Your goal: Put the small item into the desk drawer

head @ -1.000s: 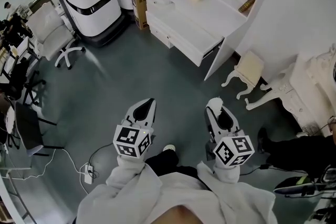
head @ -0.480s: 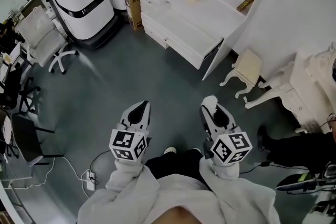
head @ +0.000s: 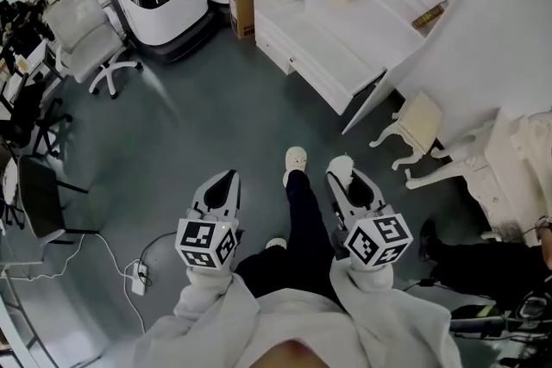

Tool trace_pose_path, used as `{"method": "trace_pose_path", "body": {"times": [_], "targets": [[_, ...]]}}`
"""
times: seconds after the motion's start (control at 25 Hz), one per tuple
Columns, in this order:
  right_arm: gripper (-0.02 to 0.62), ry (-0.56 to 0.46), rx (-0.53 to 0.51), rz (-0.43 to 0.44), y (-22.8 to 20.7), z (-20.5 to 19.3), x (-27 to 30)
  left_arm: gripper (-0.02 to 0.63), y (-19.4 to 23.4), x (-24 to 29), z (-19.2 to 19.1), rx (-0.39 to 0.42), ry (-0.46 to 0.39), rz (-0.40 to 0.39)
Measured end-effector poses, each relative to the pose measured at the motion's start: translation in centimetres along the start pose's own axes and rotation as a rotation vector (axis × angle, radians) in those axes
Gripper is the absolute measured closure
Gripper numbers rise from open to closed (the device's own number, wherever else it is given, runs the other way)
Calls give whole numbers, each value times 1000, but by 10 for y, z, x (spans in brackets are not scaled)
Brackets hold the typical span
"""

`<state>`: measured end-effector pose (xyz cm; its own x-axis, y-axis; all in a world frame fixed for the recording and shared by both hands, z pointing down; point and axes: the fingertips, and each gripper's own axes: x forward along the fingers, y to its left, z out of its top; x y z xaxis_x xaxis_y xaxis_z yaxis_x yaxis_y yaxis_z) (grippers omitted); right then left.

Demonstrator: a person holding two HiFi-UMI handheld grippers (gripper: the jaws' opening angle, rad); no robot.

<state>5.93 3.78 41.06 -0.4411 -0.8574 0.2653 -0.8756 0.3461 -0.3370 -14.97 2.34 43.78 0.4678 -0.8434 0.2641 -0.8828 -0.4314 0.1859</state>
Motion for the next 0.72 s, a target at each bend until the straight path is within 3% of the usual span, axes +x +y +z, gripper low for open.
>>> {"method": "trace_pose_path", "body": {"times": [0.36, 0.72], "targets": [[408, -7, 72, 60, -18, 9, 39, 588, 20, 23, 8, 26, 16, 54], [408, 2, 96, 49, -74, 37, 111, 588, 37, 116, 34, 47, 23, 29]]}}
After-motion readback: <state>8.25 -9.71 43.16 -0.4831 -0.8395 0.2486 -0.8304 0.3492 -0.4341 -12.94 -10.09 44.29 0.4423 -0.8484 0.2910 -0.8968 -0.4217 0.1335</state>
